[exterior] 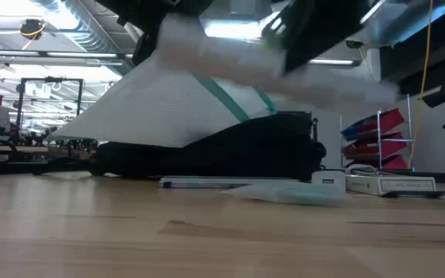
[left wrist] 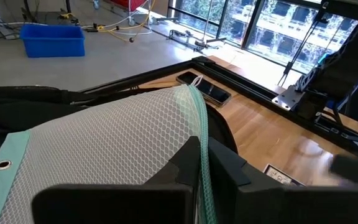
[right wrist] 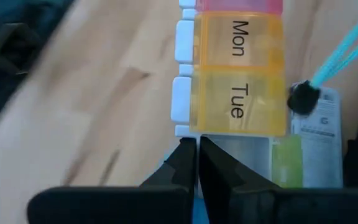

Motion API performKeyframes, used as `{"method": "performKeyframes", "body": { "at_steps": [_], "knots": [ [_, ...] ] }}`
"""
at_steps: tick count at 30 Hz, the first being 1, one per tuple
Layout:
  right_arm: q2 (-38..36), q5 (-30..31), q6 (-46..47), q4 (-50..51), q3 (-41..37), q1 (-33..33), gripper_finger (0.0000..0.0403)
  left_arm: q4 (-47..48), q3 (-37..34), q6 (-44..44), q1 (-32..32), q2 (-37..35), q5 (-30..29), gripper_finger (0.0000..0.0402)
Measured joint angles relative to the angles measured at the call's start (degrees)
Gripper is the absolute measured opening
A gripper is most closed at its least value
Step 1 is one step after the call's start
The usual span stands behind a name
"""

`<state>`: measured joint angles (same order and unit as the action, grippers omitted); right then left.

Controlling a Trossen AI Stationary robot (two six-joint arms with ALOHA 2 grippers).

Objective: Unpack backpack
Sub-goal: Put the medicine organizer into the blue zip bag

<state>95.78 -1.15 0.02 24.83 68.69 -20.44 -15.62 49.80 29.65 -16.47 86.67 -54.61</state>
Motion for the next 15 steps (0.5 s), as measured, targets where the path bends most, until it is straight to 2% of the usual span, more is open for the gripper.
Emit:
{"method": "performKeyframes", "body": {
  "at_steps": [2, 6, 9, 15],
  "knots": [
    [-3.4, 0.8, 0.0, 3.1, 0.0, -1.1, 0.0000, 0.0, 0.0, 0.0, 0.0, 0.0, 0.0, 0.0006],
    [-8.5, 12.5, 2.2, 12.1, 0.0, -2.1, 0.0000, 0.0, 0.0, 0.0, 0.0, 0.0, 0.0, 0.0006],
    [-10.3, 19.2, 5.8, 16.2, 0.2, -0.2, 0.0000, 0.0, 0.0, 0.1, 0.0, 0.0, 0.0, 0.0006],
    [-6.2, 20.0, 11.5, 27.5, 5.3, 8.0, 0.0000, -0.4, 0.0, 0.4, 0.0, 0.0, 0.0, 0.0006]
  ]
}}
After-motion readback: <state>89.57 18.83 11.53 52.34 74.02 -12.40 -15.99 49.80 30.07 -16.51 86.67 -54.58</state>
